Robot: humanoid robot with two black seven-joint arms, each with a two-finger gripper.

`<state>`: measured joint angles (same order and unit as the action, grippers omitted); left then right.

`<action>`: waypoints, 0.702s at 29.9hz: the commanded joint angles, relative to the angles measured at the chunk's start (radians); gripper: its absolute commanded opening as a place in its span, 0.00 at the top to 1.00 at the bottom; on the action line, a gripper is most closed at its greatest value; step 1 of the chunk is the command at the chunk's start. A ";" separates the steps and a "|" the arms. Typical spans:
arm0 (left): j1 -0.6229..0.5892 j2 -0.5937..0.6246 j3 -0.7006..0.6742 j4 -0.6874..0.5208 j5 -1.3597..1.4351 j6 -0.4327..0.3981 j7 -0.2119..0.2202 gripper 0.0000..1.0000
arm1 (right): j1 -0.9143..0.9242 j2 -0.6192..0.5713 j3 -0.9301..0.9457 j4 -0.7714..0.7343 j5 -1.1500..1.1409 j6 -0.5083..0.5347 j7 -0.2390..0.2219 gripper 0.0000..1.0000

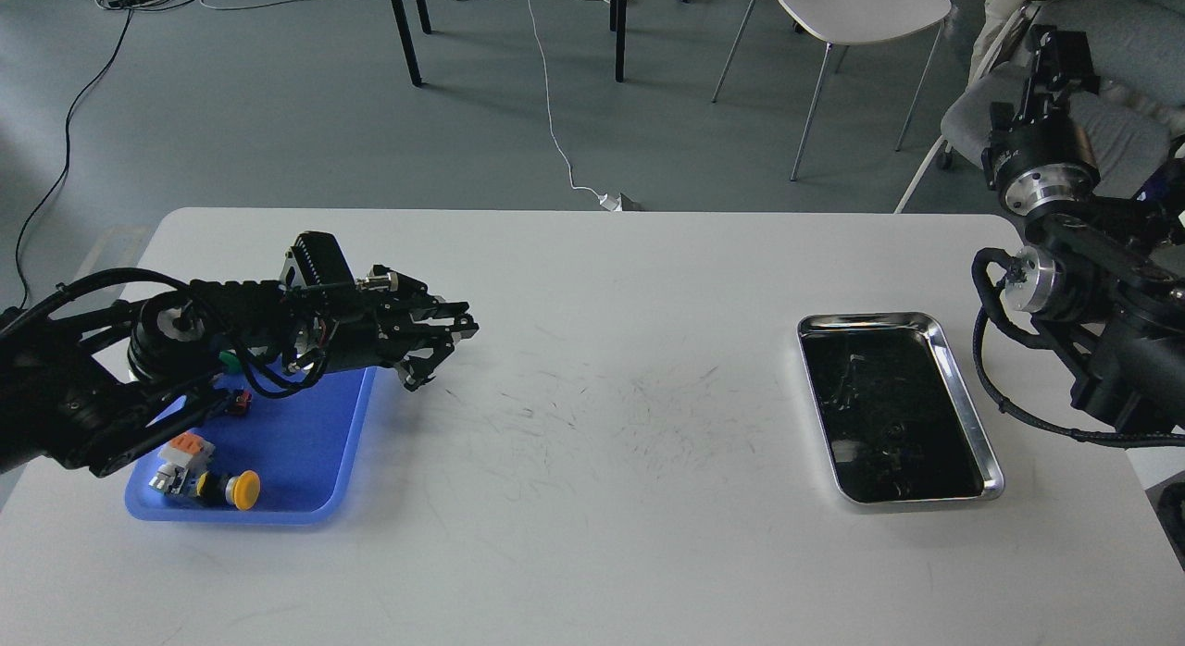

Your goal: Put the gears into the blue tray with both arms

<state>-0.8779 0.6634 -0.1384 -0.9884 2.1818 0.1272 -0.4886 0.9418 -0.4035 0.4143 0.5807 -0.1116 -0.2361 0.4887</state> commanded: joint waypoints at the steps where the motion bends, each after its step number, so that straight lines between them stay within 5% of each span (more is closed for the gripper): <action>1: 0.016 0.091 0.013 -0.001 0.000 0.049 0.000 0.91 | 0.000 -0.001 -0.002 0.001 0.000 0.000 0.000 0.04; 7: 0.082 0.185 0.011 0.004 0.000 0.107 0.000 0.91 | -0.001 -0.003 -0.003 0.004 -0.002 0.000 0.000 0.04; 21: 0.172 0.177 0.010 0.099 0.000 0.166 0.000 0.91 | 0.000 -0.005 -0.003 0.011 -0.002 0.000 0.000 0.04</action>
<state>-0.7143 0.8425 -0.1284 -0.9037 2.1817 0.2858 -0.4887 0.9418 -0.4067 0.4110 0.5919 -0.1136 -0.2363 0.4887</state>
